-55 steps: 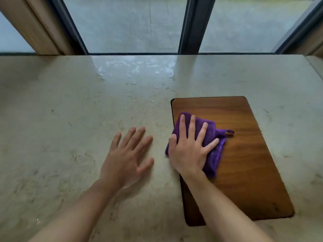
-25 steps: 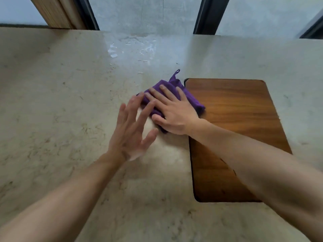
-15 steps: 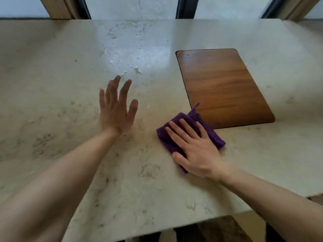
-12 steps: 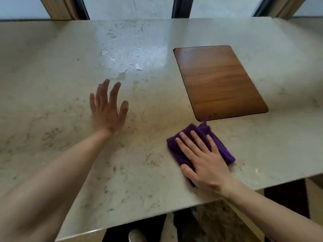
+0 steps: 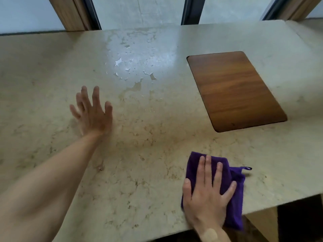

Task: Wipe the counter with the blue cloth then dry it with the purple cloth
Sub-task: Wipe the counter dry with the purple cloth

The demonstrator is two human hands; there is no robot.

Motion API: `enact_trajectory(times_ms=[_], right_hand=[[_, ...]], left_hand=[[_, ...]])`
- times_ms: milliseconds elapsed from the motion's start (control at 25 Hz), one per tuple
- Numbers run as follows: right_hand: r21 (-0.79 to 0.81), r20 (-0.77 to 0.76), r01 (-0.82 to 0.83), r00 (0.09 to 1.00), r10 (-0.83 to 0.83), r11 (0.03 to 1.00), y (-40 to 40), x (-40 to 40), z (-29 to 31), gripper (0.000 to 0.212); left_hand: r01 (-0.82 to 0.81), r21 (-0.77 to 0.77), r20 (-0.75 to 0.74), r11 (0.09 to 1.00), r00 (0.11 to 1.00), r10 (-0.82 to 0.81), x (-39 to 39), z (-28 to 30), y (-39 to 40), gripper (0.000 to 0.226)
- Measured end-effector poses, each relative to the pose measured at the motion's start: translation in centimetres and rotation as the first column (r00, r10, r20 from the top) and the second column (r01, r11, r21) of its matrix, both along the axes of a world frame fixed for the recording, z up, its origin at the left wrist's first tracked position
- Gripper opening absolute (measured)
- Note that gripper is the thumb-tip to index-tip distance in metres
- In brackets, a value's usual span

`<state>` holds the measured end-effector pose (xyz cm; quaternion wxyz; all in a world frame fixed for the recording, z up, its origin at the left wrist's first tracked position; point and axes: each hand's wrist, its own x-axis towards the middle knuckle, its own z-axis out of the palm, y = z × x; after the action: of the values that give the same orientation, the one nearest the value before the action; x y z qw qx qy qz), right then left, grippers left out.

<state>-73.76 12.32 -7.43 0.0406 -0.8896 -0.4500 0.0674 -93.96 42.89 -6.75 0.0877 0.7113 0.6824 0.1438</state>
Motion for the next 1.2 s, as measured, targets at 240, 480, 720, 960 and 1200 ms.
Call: enact_trajectory(times_ms=[240,480,720,960,1200], right_hand=[[-0.003,-0.002,-0.069,0.998,0.069,0.998,16.0,1.9,-0.3,0.076],[0.025,-0.015,-0.127,0.992,0.127,0.992,32.3,4.9,0.7,0.072],[0.003,-0.102,-0.185,0.978,0.184,0.983,49.6,9.3,1.4,0.072],[-0.045,-0.143,-0.416,0.902,0.407,0.908,62.9,13.4,2.2,0.070],[-0.071,-0.091,-0.663,0.748,0.657,0.745,63.0,14.0,2.4,0.065]], left_hand=[[0.027,-0.131,-0.143,0.991,0.989,-0.046,-0.5,-1.2,1.2,0.072],[-0.005,-0.151,-0.151,0.989,0.988,-0.018,-0.2,-1.0,1.2,0.071],[-0.024,-0.176,-0.215,0.984,0.976,-0.014,-0.1,-1.0,1.2,0.068],[-0.003,-0.139,-0.247,0.990,0.969,-0.032,-0.2,-1.3,1.2,0.069],[-0.012,-0.155,-0.242,0.988,0.970,-0.026,-0.5,-1.3,1.1,0.068]])
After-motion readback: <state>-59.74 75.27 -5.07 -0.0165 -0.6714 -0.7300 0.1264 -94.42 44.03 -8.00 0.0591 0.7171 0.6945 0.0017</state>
